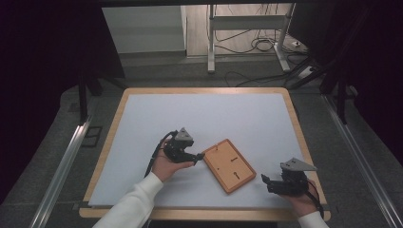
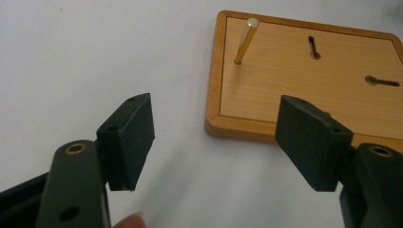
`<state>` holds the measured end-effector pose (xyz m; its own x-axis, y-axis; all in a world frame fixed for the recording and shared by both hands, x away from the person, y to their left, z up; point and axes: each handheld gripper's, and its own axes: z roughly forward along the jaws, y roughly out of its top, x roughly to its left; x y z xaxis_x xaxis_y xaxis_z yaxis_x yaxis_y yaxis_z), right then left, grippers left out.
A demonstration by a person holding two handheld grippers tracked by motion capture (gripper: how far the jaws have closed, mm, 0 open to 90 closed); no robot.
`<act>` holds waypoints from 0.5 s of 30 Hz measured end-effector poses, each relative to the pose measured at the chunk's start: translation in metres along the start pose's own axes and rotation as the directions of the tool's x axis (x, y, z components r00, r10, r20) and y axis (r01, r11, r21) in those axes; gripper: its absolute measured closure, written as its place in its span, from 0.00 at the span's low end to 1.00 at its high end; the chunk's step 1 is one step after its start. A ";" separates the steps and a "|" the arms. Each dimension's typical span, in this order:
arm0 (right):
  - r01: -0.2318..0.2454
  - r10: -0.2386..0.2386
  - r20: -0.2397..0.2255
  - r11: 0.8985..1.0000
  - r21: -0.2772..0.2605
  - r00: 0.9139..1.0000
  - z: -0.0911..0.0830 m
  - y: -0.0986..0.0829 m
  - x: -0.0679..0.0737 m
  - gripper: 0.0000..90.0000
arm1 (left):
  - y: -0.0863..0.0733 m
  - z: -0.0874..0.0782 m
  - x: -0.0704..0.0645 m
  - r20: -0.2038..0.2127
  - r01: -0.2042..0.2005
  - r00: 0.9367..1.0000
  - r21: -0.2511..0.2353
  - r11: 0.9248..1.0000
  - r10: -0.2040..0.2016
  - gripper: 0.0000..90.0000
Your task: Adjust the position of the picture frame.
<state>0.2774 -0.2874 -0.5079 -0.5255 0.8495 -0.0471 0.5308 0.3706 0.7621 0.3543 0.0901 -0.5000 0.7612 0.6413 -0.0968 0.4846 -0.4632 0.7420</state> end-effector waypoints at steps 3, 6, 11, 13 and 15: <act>0.001 -0.001 0.000 1.000 0.000 1.000 0.000 0.000 0.000 0.16 | 0.003 0.004 -0.002 0.005 0.000 1.000 -0.001 1.000 0.000 0.32; 0.001 -0.001 0.000 1.000 0.000 1.000 0.000 0.000 0.000 0.16 | 0.007 0.009 -0.005 0.007 -0.010 1.000 0.004 1.000 0.010 0.32; 0.001 -0.001 0.002 1.000 0.003 1.000 0.000 0.000 -0.001 0.16 | 0.010 0.018 -0.007 0.009 -0.020 1.000 0.016 1.000 0.020 0.33; 0.001 -0.001 0.003 1.000 0.003 1.000 0.000 0.000 -0.001 0.16 | 0.011 0.021 -0.008 0.009 -0.019 1.000 0.021 1.000 0.019 0.33; 0.001 -0.001 0.004 1.000 0.002 1.000 0.000 -0.001 -0.001 0.16 | 0.012 0.024 -0.008 0.008 -0.025 1.000 0.026 0.999 0.025 0.33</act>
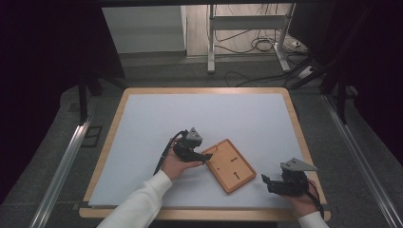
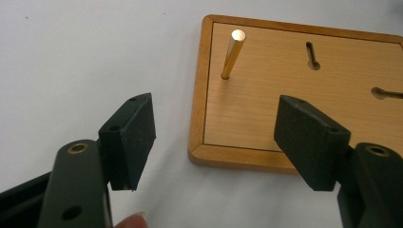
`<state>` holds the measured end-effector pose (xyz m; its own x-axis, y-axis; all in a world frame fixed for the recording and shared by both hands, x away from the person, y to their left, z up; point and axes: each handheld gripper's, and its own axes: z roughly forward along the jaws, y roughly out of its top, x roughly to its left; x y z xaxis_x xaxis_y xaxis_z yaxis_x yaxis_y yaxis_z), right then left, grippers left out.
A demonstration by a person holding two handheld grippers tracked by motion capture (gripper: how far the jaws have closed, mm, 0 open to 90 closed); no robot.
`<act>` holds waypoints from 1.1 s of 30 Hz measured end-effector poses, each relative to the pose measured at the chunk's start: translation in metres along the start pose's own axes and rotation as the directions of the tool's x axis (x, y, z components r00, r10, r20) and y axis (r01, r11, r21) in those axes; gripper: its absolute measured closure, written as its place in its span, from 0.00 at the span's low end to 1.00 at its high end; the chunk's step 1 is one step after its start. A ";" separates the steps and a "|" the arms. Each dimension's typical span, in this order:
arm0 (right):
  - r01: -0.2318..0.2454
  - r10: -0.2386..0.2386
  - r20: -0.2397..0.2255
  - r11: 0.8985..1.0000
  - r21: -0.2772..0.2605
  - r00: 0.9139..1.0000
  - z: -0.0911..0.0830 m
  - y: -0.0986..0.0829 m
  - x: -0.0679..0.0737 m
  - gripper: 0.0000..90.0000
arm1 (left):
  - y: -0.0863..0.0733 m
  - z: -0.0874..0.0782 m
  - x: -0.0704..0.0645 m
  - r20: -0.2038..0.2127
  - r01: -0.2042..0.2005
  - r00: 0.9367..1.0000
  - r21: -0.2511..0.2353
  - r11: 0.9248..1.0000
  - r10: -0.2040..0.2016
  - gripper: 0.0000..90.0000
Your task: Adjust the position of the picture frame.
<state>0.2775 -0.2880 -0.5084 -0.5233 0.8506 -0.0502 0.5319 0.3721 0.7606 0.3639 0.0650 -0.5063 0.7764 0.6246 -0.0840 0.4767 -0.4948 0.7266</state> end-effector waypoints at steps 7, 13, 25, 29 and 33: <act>0.000 0.000 -0.001 1.000 0.001 1.000 0.000 0.000 0.000 0.16 | 0.006 0.007 -0.002 0.002 -0.012 1.000 0.002 1.000 0.012 0.33; -0.003 0.003 -0.001 1.000 0.004 1.000 0.000 0.000 0.000 0.16 | 0.015 0.015 -0.006 0.002 -0.024 1.000 0.004 1.000 0.024 0.34; -0.004 0.004 0.001 1.000 0.007 1.000 0.000 -0.001 -0.001 0.16 | 0.022 0.027 -0.010 -0.018 -0.048 0.999 0.004 0.999 0.048 0.50; -0.005 0.005 0.002 1.000 0.008 1.000 0.000 -0.001 -0.001 0.16 | 0.023 0.030 -0.011 -0.020 -0.050 0.999 0.000 0.999 0.050 0.55; -0.006 0.006 0.002 1.000 0.010 1.000 0.000 -0.001 -0.001 0.16 | 0.025 0.032 -0.011 -0.023 -0.052 0.998 -0.002 0.999 0.052 0.62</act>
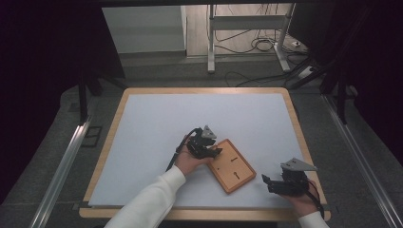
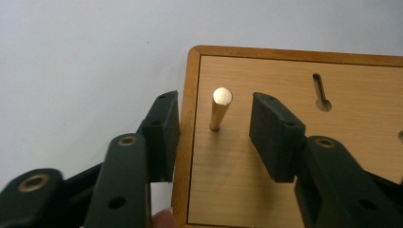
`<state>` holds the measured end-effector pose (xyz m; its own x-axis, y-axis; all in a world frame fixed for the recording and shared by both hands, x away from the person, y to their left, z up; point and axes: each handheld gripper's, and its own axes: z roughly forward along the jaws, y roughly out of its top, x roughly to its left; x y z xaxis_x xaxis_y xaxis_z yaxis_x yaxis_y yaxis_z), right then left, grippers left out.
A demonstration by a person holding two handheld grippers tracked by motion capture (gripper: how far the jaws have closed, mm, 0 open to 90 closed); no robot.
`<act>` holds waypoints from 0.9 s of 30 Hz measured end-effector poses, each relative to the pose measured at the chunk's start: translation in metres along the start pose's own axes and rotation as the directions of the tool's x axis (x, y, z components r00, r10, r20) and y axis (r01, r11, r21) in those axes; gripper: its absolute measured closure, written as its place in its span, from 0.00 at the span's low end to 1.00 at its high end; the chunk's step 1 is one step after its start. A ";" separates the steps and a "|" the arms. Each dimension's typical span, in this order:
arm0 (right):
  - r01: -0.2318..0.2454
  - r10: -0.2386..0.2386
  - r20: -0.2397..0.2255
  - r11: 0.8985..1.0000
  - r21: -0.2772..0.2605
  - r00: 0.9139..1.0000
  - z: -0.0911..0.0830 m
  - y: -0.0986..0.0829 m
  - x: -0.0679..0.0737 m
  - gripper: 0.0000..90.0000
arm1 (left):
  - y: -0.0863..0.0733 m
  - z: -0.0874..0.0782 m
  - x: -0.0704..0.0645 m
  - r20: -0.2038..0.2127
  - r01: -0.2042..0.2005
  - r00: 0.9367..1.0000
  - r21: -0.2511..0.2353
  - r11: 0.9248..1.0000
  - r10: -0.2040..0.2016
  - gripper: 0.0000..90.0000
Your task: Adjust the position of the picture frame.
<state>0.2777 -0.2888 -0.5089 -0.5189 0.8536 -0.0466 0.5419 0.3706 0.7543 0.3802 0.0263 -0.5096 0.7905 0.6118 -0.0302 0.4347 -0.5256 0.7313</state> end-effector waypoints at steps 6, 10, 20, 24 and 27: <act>0.011 -0.011 0.000 1.000 0.000 1.000 0.000 0.000 0.002 0.16 | 0.001 0.003 -0.001 -0.003 0.004 1.000 -0.009 1.000 -0.004 0.70; 0.006 -0.006 0.004 1.000 -0.001 1.000 0.000 0.000 0.001 0.16 | 0.001 0.005 0.000 0.002 0.007 1.000 -0.011 1.000 -0.007 0.78; 0.005 -0.005 0.000 1.000 -0.001 1.000 0.000 0.000 0.000 0.16 | 0.000 0.006 0.002 0.025 0.027 0.999 -0.024 0.999 -0.026 0.93; 0.007 -0.007 -0.001 1.000 -0.005 1.000 0.000 0.000 0.000 0.16 | -0.001 0.006 0.005 0.044 0.042 0.998 -0.028 0.999 -0.041 0.93; 0.010 -0.010 0.000 1.000 -0.002 1.000 0.000 0.000 0.001 0.16 | -0.001 0.006 0.006 0.055 0.049 0.997 -0.033 0.998 -0.047 0.93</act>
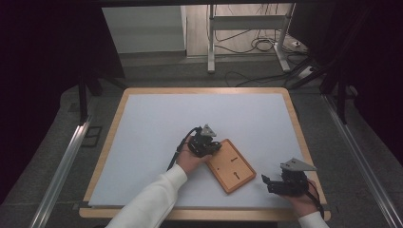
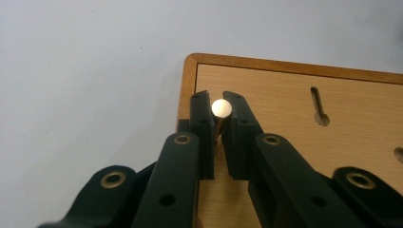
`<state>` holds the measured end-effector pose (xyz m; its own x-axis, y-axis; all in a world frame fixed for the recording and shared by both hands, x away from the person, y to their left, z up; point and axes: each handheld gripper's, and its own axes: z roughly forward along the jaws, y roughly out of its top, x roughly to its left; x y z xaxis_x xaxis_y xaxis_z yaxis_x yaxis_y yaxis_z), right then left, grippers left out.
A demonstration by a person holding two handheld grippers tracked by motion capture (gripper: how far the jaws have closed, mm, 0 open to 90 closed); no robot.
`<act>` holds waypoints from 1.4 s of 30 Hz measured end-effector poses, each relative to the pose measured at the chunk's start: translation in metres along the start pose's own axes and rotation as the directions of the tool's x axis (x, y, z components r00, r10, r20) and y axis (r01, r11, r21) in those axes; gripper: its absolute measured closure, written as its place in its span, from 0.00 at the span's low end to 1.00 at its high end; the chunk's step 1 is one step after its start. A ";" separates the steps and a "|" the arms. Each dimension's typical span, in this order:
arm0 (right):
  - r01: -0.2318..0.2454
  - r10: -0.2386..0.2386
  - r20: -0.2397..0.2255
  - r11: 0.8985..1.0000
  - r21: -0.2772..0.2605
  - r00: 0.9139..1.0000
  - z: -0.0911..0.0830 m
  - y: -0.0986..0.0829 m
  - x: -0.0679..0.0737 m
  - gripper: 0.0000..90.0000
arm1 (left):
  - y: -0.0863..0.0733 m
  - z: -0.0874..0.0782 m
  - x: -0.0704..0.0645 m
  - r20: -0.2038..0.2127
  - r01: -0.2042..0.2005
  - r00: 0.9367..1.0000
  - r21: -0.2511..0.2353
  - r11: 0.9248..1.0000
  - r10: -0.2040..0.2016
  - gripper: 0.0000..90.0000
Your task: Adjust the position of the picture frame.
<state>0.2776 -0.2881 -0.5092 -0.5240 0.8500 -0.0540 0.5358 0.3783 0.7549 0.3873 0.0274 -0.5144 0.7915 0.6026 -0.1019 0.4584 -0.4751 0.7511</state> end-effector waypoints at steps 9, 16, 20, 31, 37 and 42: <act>-0.004 0.004 0.005 1.000 -0.006 1.000 -0.001 0.000 -0.001 0.16 | 0.002 -0.002 0.001 0.010 0.010 1.000 -0.003 1.000 -0.010 0.93; -0.007 0.007 0.009 1.000 -0.018 1.000 -0.003 0.000 -0.002 0.16 | 0.004 -0.007 0.002 0.004 0.014 1.000 0.003 1.000 -0.014 0.93; -0.005 0.006 0.008 1.000 -0.018 1.000 -0.003 0.000 -0.002 0.16 | 0.005 -0.013 0.006 0.006 0.027 1.000 -0.006 1.000 -0.027 0.93; -0.004 0.004 0.009 1.000 -0.012 1.000 -0.002 0.000 -0.001 0.16 | -0.005 -0.041 0.024 -0.032 0.027 0.999 0.002 1.000 -0.027 0.93; -0.002 0.002 0.008 1.000 -0.009 1.000 -0.001 0.000 0.000 0.16 | -0.018 -0.054 0.040 -0.051 0.044 0.998 0.001 0.999 -0.044 0.93; -0.001 0.001 0.010 1.000 -0.006 1.000 0.000 0.001 0.000 0.16 | -0.024 -0.061 0.047 -0.059 0.050 0.997 0.004 0.999 -0.049 0.93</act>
<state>0.2780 -0.2876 -0.5090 -0.5165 0.8542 -0.0597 0.5325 0.3750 0.7588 0.3894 0.1062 -0.4978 0.7428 0.6620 -0.1003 0.4987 -0.4472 0.7425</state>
